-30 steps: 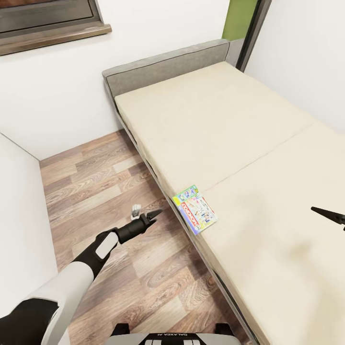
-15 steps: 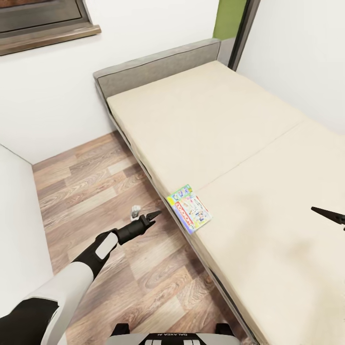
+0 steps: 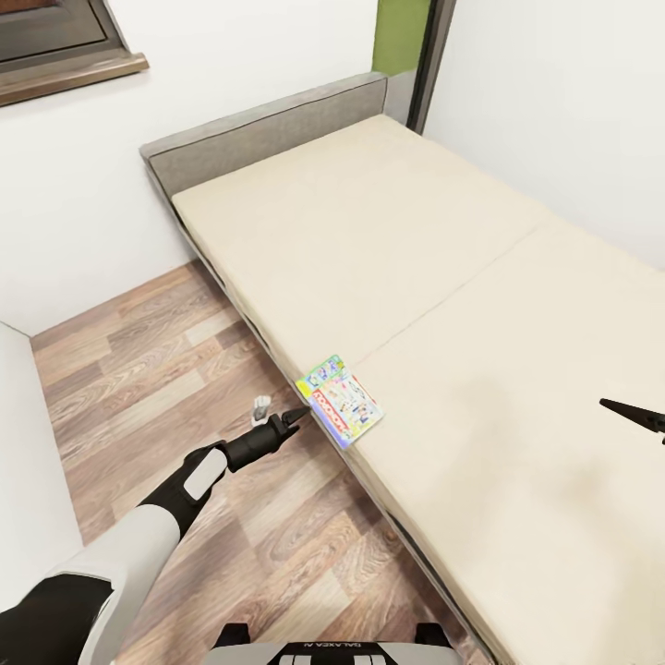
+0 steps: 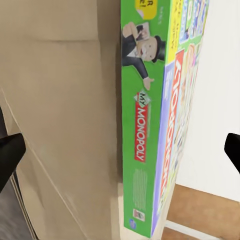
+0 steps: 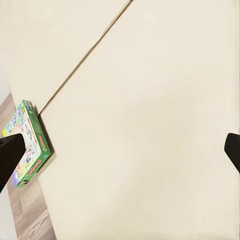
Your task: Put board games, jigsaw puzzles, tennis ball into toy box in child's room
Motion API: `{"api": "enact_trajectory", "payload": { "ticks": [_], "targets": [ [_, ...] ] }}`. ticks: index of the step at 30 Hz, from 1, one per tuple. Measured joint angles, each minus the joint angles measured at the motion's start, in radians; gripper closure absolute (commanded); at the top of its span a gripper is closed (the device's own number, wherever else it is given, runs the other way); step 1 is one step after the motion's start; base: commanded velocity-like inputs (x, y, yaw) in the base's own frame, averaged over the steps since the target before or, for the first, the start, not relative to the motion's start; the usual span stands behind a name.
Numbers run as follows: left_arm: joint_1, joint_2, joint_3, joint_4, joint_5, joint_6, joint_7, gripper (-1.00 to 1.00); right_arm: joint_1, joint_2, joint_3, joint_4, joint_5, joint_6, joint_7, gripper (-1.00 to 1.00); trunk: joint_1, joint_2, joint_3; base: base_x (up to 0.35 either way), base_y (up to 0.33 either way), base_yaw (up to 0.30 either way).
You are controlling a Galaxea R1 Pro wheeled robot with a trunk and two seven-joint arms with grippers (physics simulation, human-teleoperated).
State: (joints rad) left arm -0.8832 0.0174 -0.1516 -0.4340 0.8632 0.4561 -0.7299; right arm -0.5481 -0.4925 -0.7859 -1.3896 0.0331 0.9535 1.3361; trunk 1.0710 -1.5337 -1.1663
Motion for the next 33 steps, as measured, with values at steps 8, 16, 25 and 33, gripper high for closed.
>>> {"api": "enact_trajectory", "payload": {
  "ticks": [8,16,25,33],
  "targets": [
    [0.000,0.000,0.000,0.000,0.000,-0.001,-0.001,-1.00,0.000,0.000,0.000,0.000,0.000,0.000,0.000,-1.00,0.000,0.000,0.000,0.000,0.000,-0.039],
    [0.000,-0.001,0.000,0.000,0.001,-0.001,-0.002,-1.00,0.000,0.001,0.000,0.000,0.000,0.000,0.000,-1.00,0.000,0.000,0.000,0.000,0.000,-0.029],
    [0.000,-0.001,0.000,0.000,-0.001,-0.001,-0.004,-1.00,0.000,0.001,0.000,0.000,0.000,0.000,0.000,-1.00,0.000,0.000,0.000,0.000,0.000,-0.161],
    [0.000,0.000,0.000,0.000,-0.001,-0.001,-0.004,-1.00,0.000,0.000,0.000,0.000,0.000,0.001,0.000,-1.00,0.000,0.000,0.000,0.000,0.000,-0.158]
  ]
}}
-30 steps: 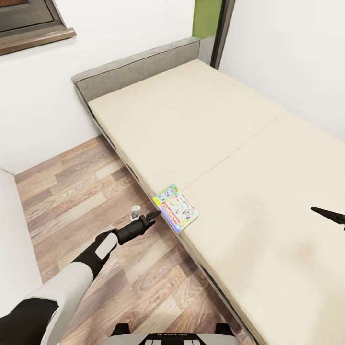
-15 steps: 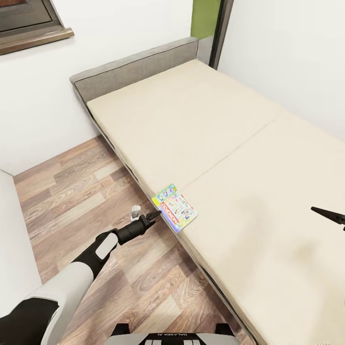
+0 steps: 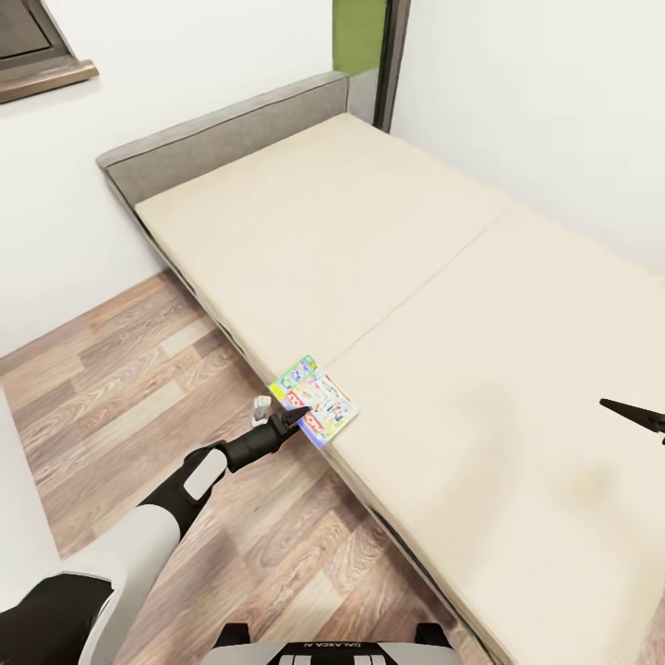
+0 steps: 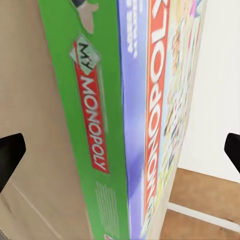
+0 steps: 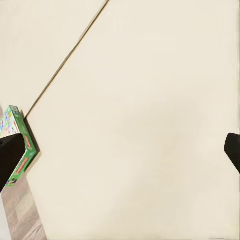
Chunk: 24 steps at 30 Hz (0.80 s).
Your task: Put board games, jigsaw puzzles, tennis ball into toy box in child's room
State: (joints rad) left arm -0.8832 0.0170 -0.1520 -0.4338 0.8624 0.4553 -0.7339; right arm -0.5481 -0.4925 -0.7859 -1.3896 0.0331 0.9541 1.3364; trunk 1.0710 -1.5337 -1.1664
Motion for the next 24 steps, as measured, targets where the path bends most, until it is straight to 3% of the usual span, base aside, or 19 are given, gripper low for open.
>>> {"api": "enact_trajectory", "payload": {
  "ticks": [24],
  "targets": [
    [0.001,0.002,0.001,0.000,0.000,0.000,-0.003,-1.00,0.027,0.002,0.000,-0.016,-0.010,0.007,0.001,-1.00,0.000,0.000,0.000,0.000,0.000,-0.023]
  ]
}}
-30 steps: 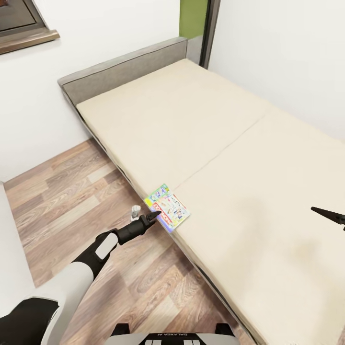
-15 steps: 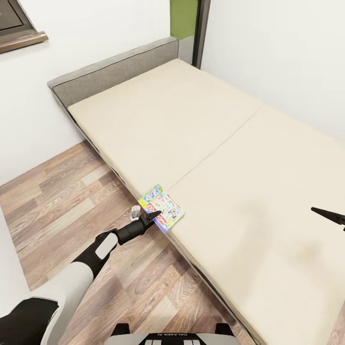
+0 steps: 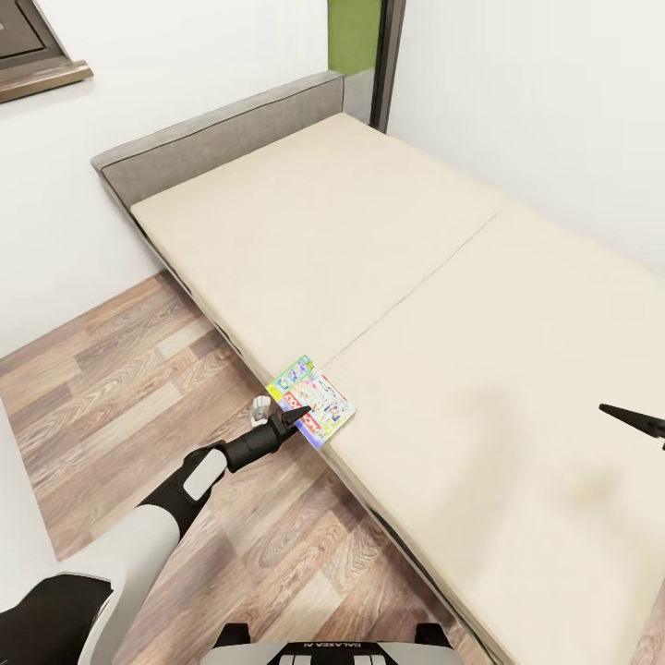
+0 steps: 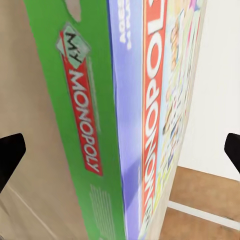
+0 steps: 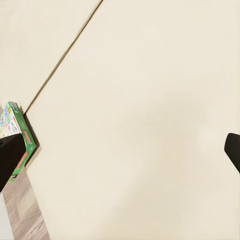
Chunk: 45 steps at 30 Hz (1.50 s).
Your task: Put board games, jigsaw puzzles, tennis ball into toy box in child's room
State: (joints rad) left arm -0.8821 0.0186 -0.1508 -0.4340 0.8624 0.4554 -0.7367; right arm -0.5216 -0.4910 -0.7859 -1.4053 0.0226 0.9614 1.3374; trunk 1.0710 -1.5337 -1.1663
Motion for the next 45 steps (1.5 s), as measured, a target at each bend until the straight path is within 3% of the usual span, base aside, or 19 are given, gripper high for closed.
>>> {"api": "enact_trajectory", "payload": {
  "ticks": [45],
  "targets": [
    [0.002,0.013,0.001,0.000,-0.004,0.001,-0.003,-1.00,0.008,-0.001,0.000,-0.010,-0.013,0.026,0.001,-1.00,0.000,0.000,0.000,0.000,0.000,-0.032]
  ]
}}
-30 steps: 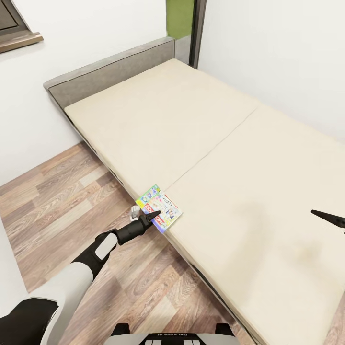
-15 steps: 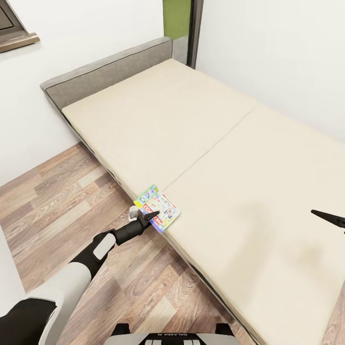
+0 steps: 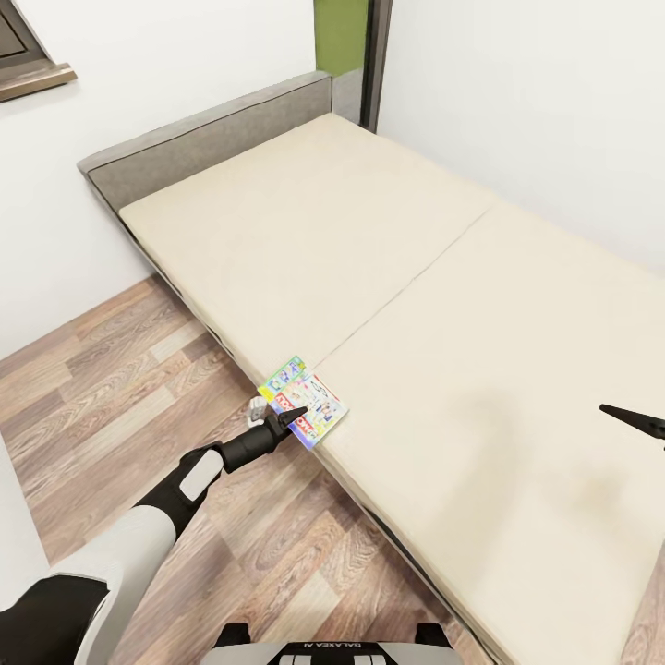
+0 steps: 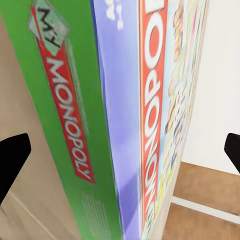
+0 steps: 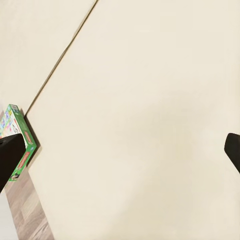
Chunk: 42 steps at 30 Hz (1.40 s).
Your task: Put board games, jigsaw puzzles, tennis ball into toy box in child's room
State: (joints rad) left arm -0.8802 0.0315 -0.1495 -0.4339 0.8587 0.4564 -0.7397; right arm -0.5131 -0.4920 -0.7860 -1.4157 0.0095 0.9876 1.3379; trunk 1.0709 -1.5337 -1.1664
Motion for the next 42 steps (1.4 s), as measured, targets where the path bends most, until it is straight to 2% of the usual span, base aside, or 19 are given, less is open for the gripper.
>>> {"api": "enact_trajectory", "payload": {
  "ticks": [42],
  "targets": [
    [0.003,-0.002,0.000,0.000,0.002,-0.010,0.000,-1.00,0.000,0.001,0.000,0.000,0.000,0.000,0.000,-1.00,0.000,0.000,0.000,0.000,0.000,0.000]
  ]
}}
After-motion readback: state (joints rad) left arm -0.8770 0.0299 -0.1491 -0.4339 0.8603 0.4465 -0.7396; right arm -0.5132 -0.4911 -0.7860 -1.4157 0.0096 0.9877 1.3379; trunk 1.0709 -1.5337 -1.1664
